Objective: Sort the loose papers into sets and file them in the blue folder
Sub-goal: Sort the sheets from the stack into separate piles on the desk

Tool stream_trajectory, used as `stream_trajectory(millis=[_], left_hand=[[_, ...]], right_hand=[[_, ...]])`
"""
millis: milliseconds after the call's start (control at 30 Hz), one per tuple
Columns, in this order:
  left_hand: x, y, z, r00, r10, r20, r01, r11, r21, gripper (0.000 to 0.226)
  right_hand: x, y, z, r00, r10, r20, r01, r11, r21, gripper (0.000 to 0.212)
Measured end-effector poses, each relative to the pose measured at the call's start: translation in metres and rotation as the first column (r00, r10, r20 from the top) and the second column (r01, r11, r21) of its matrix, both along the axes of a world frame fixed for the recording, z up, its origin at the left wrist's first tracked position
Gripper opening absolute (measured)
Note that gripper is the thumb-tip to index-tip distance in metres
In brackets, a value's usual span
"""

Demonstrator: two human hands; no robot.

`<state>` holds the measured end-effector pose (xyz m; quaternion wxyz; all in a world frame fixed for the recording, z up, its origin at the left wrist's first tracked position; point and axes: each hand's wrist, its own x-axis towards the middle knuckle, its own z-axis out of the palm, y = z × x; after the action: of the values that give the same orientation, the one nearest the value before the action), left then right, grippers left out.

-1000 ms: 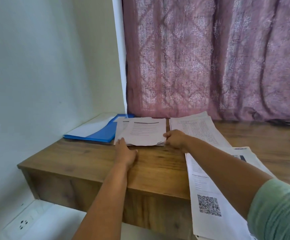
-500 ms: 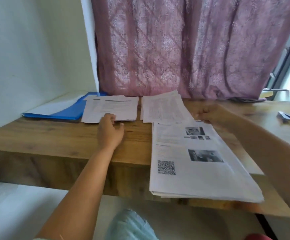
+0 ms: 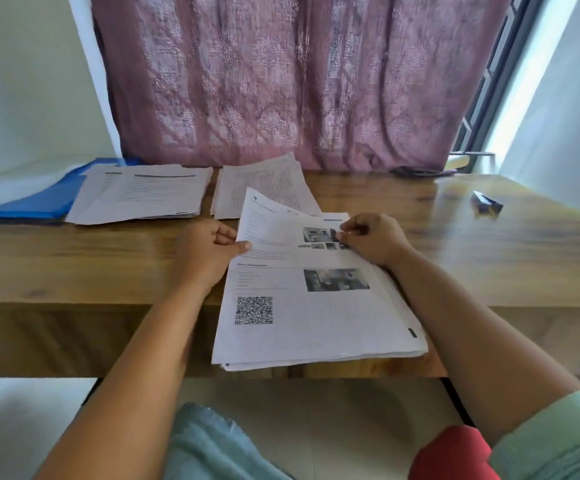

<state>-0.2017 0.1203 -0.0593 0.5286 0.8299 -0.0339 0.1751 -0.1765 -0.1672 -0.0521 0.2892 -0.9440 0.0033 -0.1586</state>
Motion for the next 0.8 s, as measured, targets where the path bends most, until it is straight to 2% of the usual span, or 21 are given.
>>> stream_trajectory(millis=[67,133,233,367,467,567,667,733,800], left_hand=[[-0.001,0.0,-0.002,0.999,0.023,0.037,-0.022,0.999,-0.026,0.017],[-0.004,0.001,-0.001,0.996,0.044,0.075,-0.04,0.998,-0.05,0.012],[-0.007,0.001,0.0,0.988,0.085,0.129,-0.081,0.996,-0.037,0.014],[-0.008,0.001,0.002,0.952,0.182,0.245,-0.186,0.982,-0.008,0.02],[-0.008,0.005,0.006,0.911,0.238,0.337,-0.215,0.971,-0.106,0.022],[-0.005,0.003,0.014,0.889,0.298,0.349,-0.223,0.945,-0.239,0.021],[0.01,-0.006,0.032,0.903,0.325,0.281,-0.205,0.901,-0.383,0.023],[0.022,-0.016,0.045,0.908,0.321,0.27,-0.192,0.89,-0.414,0.024],[0.036,-0.029,0.058,0.913,0.329,0.24,-0.187,0.862,-0.471,0.022]], right_hand=[[0.001,-0.001,-0.001,1.0,0.007,0.025,-0.007,0.999,0.034,0.034],[0.003,-0.001,-0.002,0.999,0.008,0.049,-0.015,0.989,0.144,0.045],[0.002,-0.001,-0.001,0.998,0.009,0.07,-0.027,0.966,0.257,0.058],[-0.002,-0.001,-0.001,0.992,0.008,0.124,-0.041,0.963,0.266,0.052],[-0.006,0.002,0.0,0.985,0.025,0.17,-0.075,0.954,0.29,0.042],[-0.01,0.003,0.001,0.977,0.046,0.207,-0.106,0.951,0.291,0.038],[-0.016,0.006,0.009,0.978,0.068,0.199,-0.137,0.924,0.356,0.055],[-0.02,0.007,0.012,0.976,0.085,0.199,-0.155,0.917,0.368,0.069],[-0.02,0.004,0.011,0.959,0.087,0.27,-0.181,0.92,0.347,0.074]])
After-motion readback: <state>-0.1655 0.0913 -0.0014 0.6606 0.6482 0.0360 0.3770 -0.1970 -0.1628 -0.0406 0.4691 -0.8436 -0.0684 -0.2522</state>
